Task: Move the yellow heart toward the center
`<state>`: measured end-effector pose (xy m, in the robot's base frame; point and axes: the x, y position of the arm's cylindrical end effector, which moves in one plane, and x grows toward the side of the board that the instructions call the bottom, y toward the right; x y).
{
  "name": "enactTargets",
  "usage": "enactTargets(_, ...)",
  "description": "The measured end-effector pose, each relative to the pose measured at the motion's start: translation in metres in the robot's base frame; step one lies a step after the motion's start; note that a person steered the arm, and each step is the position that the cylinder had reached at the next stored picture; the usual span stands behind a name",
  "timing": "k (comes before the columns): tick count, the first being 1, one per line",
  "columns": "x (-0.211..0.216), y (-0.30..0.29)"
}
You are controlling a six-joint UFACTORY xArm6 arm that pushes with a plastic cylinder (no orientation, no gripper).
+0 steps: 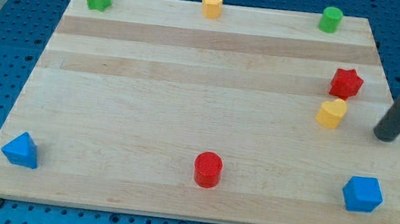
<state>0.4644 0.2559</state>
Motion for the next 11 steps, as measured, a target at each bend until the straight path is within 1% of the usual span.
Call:
enactTargets(1, -0.011, -0.034)
enactTargets(2, -0.036, -0.079)
enactTargets(3, -0.036, -0.113)
enactTargets(5, -0.016, -0.154)
enactTargets(8, -0.004, -0.187)
enactTargets(11, -0.011, -0.298)
